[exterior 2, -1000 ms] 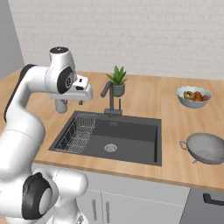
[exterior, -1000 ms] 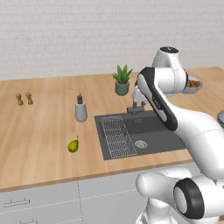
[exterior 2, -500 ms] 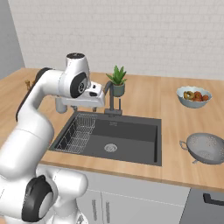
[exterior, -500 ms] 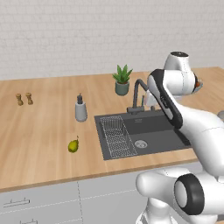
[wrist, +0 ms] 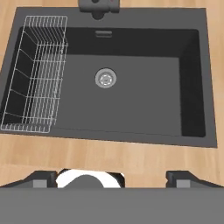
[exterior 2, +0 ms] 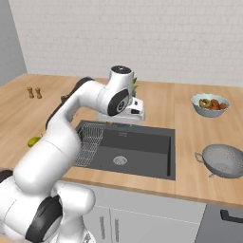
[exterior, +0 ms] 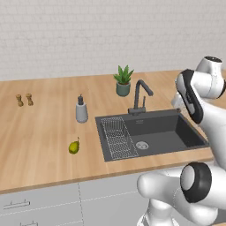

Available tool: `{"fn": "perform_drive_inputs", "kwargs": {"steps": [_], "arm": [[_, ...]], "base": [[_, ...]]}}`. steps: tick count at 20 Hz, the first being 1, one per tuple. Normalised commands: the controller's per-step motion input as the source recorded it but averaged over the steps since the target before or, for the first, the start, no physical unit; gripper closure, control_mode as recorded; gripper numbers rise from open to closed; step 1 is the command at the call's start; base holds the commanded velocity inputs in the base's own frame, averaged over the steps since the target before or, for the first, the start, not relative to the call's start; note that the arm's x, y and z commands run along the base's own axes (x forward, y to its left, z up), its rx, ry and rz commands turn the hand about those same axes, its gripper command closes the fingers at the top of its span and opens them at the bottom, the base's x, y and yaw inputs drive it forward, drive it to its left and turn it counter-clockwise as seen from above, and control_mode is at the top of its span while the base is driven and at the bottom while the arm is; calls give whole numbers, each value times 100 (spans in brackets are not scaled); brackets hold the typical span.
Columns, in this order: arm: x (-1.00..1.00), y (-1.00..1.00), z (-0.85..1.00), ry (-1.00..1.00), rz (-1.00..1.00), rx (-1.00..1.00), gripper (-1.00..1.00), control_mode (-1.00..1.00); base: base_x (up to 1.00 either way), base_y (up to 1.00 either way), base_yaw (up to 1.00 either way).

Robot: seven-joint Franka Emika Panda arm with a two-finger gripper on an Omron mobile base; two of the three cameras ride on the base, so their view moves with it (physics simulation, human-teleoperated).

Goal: Put the colander in the sink, put the pear in the colander, and turn on the sink faucet and pour water over the colander.

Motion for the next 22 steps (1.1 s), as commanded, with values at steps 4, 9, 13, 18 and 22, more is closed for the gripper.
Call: {"fn": "perform_drive_inputs", "kwargs": {"steps": [4,9,13,18,22], "arm": [[0,-100,-9,1,0,5,-100,-100],[0,-100,-14,1,0,4,-100,-100],[0,-100,-22,2,0,2,-100,-100],[0,-90,-39,3,0,0,-100,-100],[0,-74,-41,1,0,0,-100,-100]], "base": [[0,0,0],[0,0,0],[0,0,0],[0,0,0],[0,0,0]]}}
